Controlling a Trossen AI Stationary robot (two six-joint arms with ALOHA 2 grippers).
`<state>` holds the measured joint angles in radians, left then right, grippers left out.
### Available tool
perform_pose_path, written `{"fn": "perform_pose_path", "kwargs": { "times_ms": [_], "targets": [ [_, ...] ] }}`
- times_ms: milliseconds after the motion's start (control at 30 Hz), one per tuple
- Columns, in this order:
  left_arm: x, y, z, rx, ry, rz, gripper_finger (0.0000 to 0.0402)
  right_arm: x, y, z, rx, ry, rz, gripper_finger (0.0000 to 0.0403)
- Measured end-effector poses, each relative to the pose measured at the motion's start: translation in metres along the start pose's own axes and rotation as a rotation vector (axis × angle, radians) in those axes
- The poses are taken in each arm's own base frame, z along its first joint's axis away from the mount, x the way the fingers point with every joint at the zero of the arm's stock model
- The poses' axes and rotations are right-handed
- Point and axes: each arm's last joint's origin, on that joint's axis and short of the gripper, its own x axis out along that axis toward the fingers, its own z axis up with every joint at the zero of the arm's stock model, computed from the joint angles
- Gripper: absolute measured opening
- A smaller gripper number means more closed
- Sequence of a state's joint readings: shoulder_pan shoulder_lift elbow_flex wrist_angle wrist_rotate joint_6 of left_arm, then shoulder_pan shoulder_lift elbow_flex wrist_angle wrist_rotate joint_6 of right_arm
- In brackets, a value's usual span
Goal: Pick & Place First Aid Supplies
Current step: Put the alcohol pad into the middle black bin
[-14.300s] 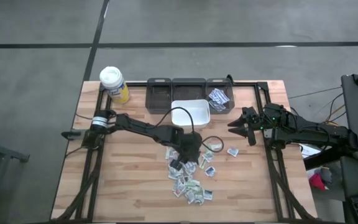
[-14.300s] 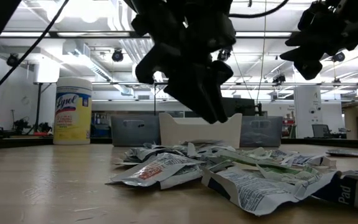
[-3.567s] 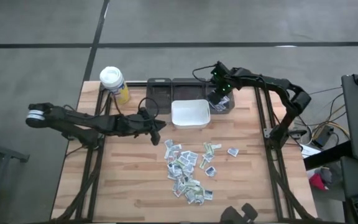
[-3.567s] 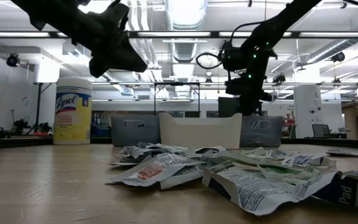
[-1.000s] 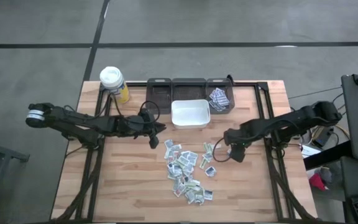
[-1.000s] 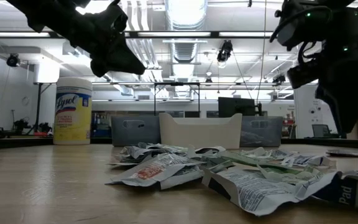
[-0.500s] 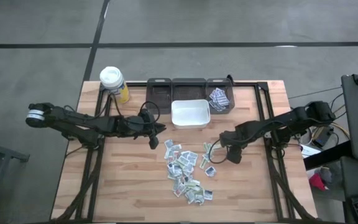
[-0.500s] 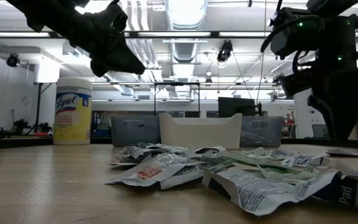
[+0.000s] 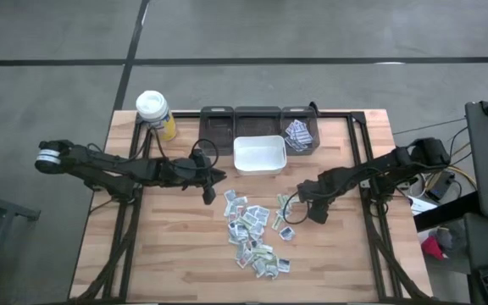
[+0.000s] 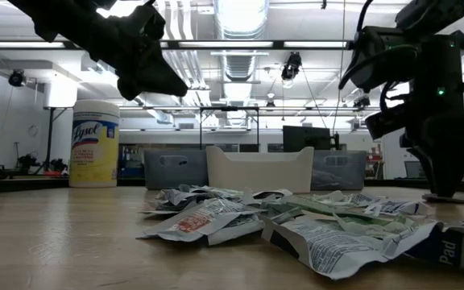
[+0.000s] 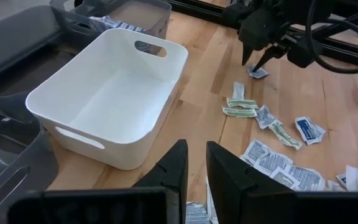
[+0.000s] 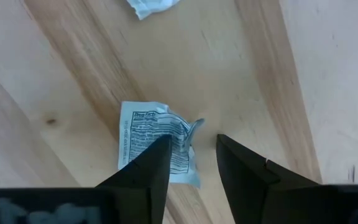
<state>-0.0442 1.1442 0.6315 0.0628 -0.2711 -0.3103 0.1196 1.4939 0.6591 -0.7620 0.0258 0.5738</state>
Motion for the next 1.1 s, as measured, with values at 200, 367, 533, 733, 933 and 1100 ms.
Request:
{"fn": "perform_pose_path", "kwargs": {
  "times_ms": [200,367,533,733,933,1100],
  "targets": [
    [0.000,-0.001,0.000,0.002,0.004,-0.013,0.0053,-0.005,0.000,0.000,0.009,-0.024,0.011,0.0062],
    [0.000,-0.002,0.000,0.001,0.004,-0.016,0.0053,-0.010,-0.001,0.000,0.015,-0.049,0.027,0.0013],
    [0.000,-0.002,0.000,0.000,0.003,-0.023,0.0053,-0.020,-0.002,-0.003,0.040,-0.082,0.085,0.0009],
    [0.000,-0.002,0.000,-0.001,0.003,-0.029,0.0053,-0.047,0.001,-0.004,-0.008,-0.216,0.300,0.0008],
    [0.000,-0.002,0.000,0.000,0.003,-0.030,0.0053,-0.085,0.005,0.009,-0.090,-0.594,0.658,0.0008],
    [0.000,-0.002,0.000,0.000,0.001,-0.030,0.0053,-0.109,-0.005,0.023,-0.062,-0.903,0.771,0.0008]
  ]
}}
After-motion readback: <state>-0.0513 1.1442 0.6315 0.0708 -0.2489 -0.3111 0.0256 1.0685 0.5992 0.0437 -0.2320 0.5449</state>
